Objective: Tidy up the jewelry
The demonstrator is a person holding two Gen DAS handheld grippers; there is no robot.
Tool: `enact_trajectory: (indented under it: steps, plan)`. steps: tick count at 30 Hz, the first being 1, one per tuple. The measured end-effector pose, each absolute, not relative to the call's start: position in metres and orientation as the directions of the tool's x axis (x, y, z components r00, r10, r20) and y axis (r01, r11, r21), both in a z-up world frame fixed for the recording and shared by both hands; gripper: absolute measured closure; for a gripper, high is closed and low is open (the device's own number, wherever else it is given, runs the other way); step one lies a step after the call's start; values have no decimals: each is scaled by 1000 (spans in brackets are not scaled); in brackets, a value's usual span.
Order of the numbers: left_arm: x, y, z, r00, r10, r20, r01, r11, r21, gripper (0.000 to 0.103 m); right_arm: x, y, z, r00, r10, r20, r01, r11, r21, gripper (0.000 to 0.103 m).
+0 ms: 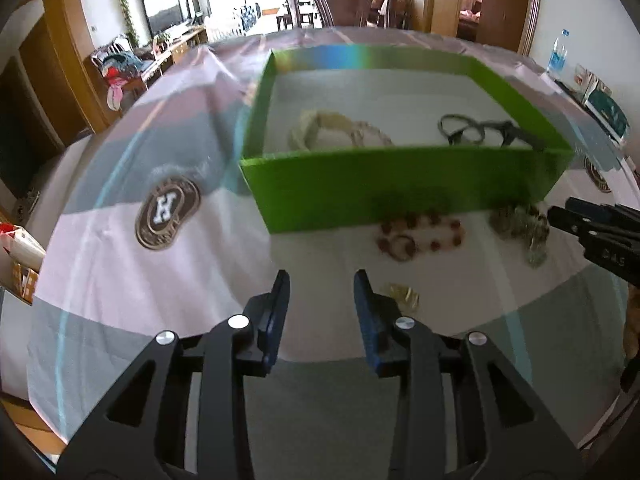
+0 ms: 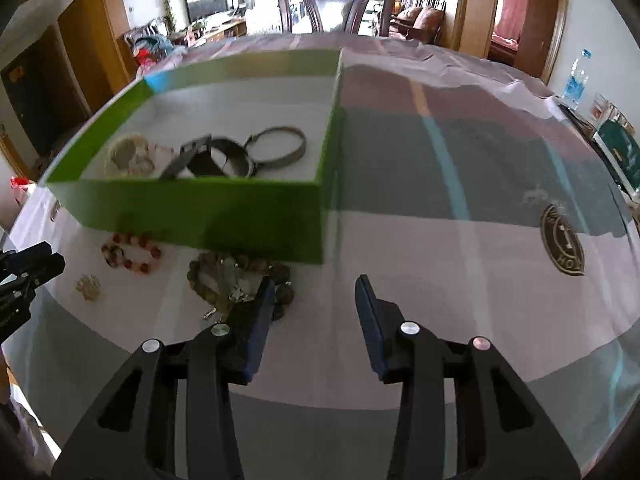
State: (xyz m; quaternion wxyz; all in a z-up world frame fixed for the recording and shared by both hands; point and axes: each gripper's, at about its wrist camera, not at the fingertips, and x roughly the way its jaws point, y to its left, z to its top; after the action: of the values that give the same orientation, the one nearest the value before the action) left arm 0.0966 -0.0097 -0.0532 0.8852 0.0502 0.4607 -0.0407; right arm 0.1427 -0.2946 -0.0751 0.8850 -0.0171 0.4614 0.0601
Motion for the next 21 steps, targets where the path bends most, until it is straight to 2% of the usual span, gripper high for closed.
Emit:
enact_trajectory:
  steps: [3,9,14,21]
  plan:
    - [95,-9,-59,564,-29,-826,116,992,45,61,143,-285,-83,549,99,-830,-154,988,16,61]
    - [93,-8,-64,558,-33,-829,112,993,36,59,115,-267,-87,522,151,-839,-245,969,22,61]
    - [91,-5,-63,560,-40,-827,110,994,26,57,83,-255,-83,482,250,-839,-345,935,80,61]
    - [84,-6,-61,562,-51,-826,124,992,23,54,84,-271,-77,525,203,-827,-262,962,70,61]
